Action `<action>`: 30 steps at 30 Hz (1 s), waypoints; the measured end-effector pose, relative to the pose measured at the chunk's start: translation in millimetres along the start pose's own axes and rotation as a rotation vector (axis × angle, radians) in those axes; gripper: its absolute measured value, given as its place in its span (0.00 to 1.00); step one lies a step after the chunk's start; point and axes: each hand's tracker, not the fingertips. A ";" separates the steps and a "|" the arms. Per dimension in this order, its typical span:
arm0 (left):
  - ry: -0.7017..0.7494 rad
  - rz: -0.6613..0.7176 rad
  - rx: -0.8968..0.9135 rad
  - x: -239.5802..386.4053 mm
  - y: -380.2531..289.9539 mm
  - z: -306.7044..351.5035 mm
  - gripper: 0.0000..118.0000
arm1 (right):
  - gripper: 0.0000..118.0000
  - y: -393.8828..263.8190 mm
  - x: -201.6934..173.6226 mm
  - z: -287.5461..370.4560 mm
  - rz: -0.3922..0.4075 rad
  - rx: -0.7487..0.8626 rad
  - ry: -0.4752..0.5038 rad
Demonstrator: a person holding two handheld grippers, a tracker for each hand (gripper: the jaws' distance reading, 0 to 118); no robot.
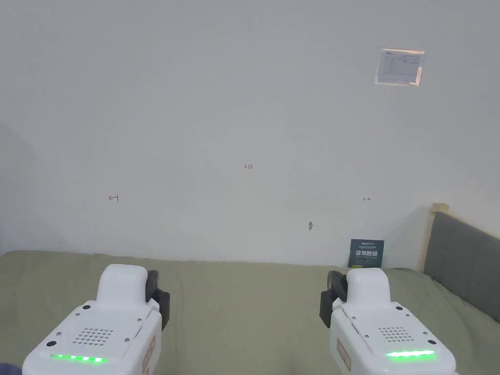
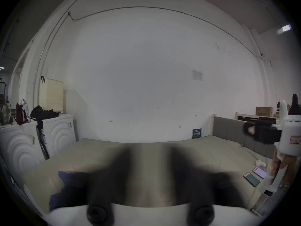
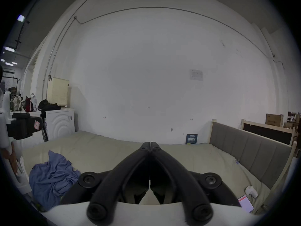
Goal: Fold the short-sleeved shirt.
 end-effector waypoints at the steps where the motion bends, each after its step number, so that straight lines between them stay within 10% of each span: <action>1: 0.000 0.007 -0.010 1.1 1.4 0.9 0.00 | 0.00 0.7 0.4 -0.1 0.002 -0.011 0.000; 12: 0.076 -0.004 0.009 -24.7 -6.7 15.4 0.00 | 0.00 -0.9 -9.7 6.3 0.028 -0.012 0.040; 23: 0.418 -0.039 -0.036 -154.2 -27.7 110.4 0.00 | 0.00 -26.9 -176.4 -3.5 -0.024 -0.033 0.447; 30: 0.460 -0.004 -0.206 -209.1 -69.5 107.7 0.00 | 0.00 -63.8 -226.8 -17.7 -0.030 -0.112 0.530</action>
